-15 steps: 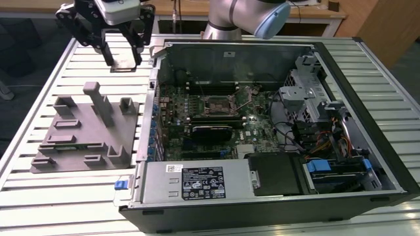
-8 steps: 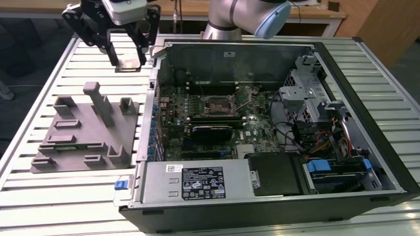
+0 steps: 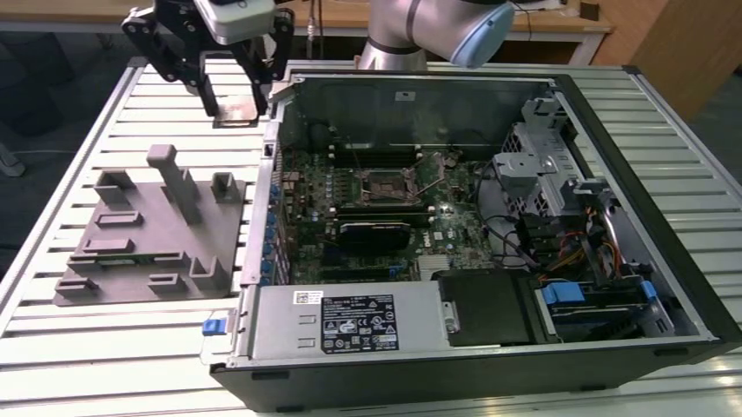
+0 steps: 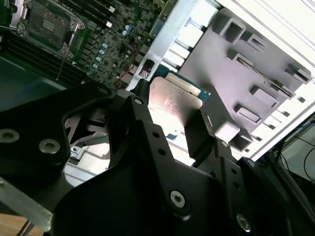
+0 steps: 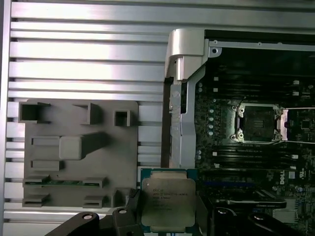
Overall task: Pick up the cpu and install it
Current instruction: 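Pick up the cpu and move it towards the insertion slot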
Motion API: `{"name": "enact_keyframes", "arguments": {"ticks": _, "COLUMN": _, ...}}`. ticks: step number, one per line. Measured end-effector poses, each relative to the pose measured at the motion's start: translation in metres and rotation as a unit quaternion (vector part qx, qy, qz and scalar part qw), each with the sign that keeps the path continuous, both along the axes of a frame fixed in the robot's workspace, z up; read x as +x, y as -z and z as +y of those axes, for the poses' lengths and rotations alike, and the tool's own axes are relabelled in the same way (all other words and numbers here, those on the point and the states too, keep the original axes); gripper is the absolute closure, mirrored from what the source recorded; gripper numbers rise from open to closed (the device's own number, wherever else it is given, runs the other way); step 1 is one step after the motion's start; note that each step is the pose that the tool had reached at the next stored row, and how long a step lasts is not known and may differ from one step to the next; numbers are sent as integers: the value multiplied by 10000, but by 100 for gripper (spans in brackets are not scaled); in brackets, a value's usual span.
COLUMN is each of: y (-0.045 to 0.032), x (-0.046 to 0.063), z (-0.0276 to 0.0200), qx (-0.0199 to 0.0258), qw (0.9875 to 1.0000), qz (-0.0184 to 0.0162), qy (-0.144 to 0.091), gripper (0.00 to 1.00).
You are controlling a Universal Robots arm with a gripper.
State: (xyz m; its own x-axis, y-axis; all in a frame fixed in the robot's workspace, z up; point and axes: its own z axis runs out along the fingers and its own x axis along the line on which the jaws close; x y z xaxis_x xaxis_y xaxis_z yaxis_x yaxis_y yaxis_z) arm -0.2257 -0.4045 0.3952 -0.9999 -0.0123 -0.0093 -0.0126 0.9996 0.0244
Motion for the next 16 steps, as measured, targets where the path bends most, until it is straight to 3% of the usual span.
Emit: {"name": "enact_keyframes", "arguments": {"ticks": 16, "y": 0, "x": 275, "z": 0, "qx": 0, "qw": 10000, "qz": 0, "qy": 0, "gripper": 47}}
